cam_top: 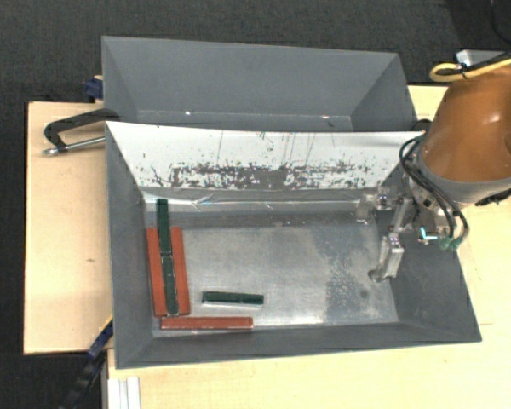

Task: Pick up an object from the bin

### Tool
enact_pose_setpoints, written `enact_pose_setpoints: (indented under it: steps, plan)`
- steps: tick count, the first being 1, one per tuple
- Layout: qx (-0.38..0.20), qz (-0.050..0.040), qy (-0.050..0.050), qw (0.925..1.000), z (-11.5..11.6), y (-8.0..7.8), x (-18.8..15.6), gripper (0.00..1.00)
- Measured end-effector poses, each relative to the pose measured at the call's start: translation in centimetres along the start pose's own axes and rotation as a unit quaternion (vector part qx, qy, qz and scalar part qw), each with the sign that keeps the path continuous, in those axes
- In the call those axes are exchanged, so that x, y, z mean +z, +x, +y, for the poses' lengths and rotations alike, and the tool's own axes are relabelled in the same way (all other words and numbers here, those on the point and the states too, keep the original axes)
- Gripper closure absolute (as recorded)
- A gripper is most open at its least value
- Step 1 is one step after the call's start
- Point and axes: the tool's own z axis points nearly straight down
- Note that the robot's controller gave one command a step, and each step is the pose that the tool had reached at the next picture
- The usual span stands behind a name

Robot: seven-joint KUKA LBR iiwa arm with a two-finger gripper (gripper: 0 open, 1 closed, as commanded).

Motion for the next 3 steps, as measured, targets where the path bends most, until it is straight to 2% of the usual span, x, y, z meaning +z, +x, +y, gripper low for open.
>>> enact_pose_setpoints:
  steps: [1, 2, 3]
  plan:
    - [-0.001, -0.0037, 0.000, 1.0000, 0.0, -0.2, -0.3, 0.00]
    - [-0.032, -0.0044, 0.001, 0.9995, 5.2, 0.1, -1.4, 0.00]
    - [-0.022, -0.0078, 0.000, 0.9997, 7.1, -1.4, 2.8, 0.00]
